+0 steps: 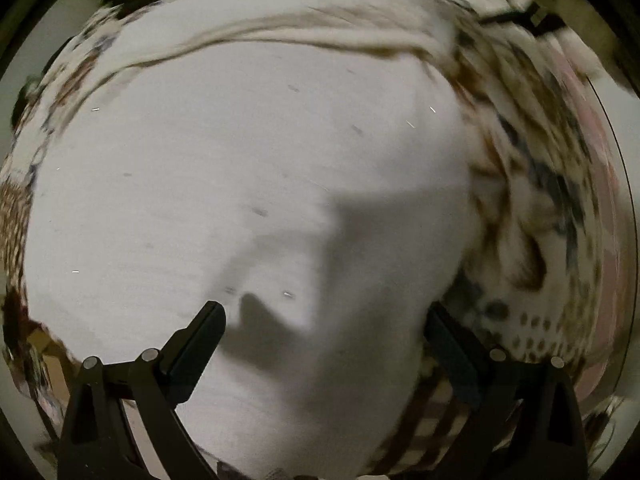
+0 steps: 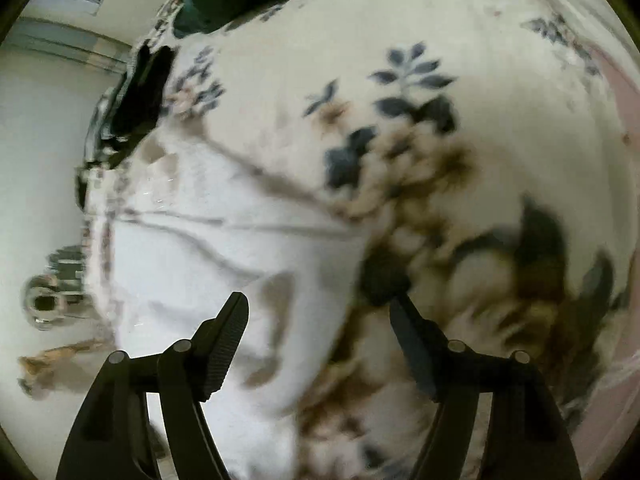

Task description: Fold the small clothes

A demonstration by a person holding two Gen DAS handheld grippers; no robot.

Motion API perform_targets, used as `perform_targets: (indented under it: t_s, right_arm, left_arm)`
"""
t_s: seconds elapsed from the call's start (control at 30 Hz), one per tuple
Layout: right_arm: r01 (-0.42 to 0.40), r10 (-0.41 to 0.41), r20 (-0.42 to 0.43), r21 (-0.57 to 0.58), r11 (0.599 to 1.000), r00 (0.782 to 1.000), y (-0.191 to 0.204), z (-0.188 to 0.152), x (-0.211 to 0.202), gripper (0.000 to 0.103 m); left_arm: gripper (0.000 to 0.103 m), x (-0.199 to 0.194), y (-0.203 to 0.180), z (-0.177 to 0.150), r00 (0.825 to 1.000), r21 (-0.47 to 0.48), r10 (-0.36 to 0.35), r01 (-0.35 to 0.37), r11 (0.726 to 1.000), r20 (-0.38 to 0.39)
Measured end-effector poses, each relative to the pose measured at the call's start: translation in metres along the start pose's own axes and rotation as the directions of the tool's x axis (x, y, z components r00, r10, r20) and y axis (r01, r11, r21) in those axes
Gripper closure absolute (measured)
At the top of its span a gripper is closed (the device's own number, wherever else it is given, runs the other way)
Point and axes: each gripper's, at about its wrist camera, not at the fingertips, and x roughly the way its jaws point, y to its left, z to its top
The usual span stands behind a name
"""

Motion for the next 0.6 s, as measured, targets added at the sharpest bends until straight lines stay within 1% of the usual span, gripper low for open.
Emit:
perform_targets:
  t_s: [0.1,0.17,0.23,0.27,0.3,0.33,0.37,0.4,0.43,0.5,0.53,0.57,0.6]
  right_arm:
    - [-0.065,0.067,-0.086,0.023,0.998,0.994,0.019,-0.008,0.02,0.028]
    - [-0.052,0.057,-0.125,0.042,0.998,0.991,0.029,-0.013,0.04,0.028]
    - [-0.053,0.057,-0.125,0.035,0.998,0.99,0.037,-0.014,0.054,0.038]
    - [-0.048,0.052,-0.112,0.034,0.998,0.992,0.04,-0.016,0.058,0.061]
    - [-0.028,0.031,-0.1,0.034,0.999,0.995,0.041,-0.016,0.059,0.092]
    - [0.001,0.001,-0.07,0.025,1.0,0.998,0.043,-0.017,0.055,0.098]
    - [0.006,-0.005,-0.035,0.026,1.0,0.999,0.043,-0.016,0.05,0.098]
    - [0.012,-0.012,-0.007,0.036,0.999,1.0,0.042,-0.016,0.045,0.098]
    - [0.012,-0.013,0.014,0.047,0.999,1.0,0.039,-0.016,0.036,0.098]
    - [0.015,-0.017,0.045,0.062,0.998,0.999,0.033,-0.013,0.022,0.098]
    - [0.005,-0.008,0.047,0.068,0.998,0.999,0.032,-0.011,0.019,0.098]
    - [-0.004,0.001,0.042,0.074,0.997,0.999,0.03,-0.009,0.017,0.098]
    - [-0.008,0.005,0.041,0.076,0.997,0.999,0.03,-0.008,0.017,0.098]
  left_arm:
    - [0.003,-0.003,0.017,0.017,1.0,-0.038,0.021,-0.02,0.999,0.016]
    - [0.003,0.0,0.023,0.03,0.999,-0.06,0.035,-0.034,0.998,0.03]
    - [0.003,0.004,0.032,0.049,0.999,-0.093,0.041,-0.037,0.995,0.035]
    - [0.003,0.004,0.036,0.057,0.999,-0.11,0.035,-0.03,0.993,0.039]
    - [0.003,0.003,0.043,0.065,0.998,-0.132,0.034,-0.027,0.991,0.05]
    - [0.003,0.003,0.051,0.078,0.997,-0.167,0.029,-0.017,0.986,0.068]
    - [0.003,-0.002,0.065,0.085,0.997,-0.186,0.018,-0.003,0.983,0.078]
    - [0.003,-0.002,0.071,0.093,0.996,-0.208,0.012,0.008,0.978,0.093]
    - [0.003,-0.001,0.078,0.106,0.993,-0.238,0.003,0.026,0.971,0.118]
    - [0.003,0.002,0.091,0.116,0.989,-0.29,-0.028,0.07,0.954,0.148]
    - [0.003,0.008,0.098,0.124,0.985,-0.337,-0.066,0.117,0.934,0.161]
    - [0.003,0.019,0.107,0.134,0.976,-0.397,-0.136,0.195,0.897,0.172]
    - [0.003,0.029,0.11,0.141,0.965,-0.451,-0.19,0.253,0.856,0.18]
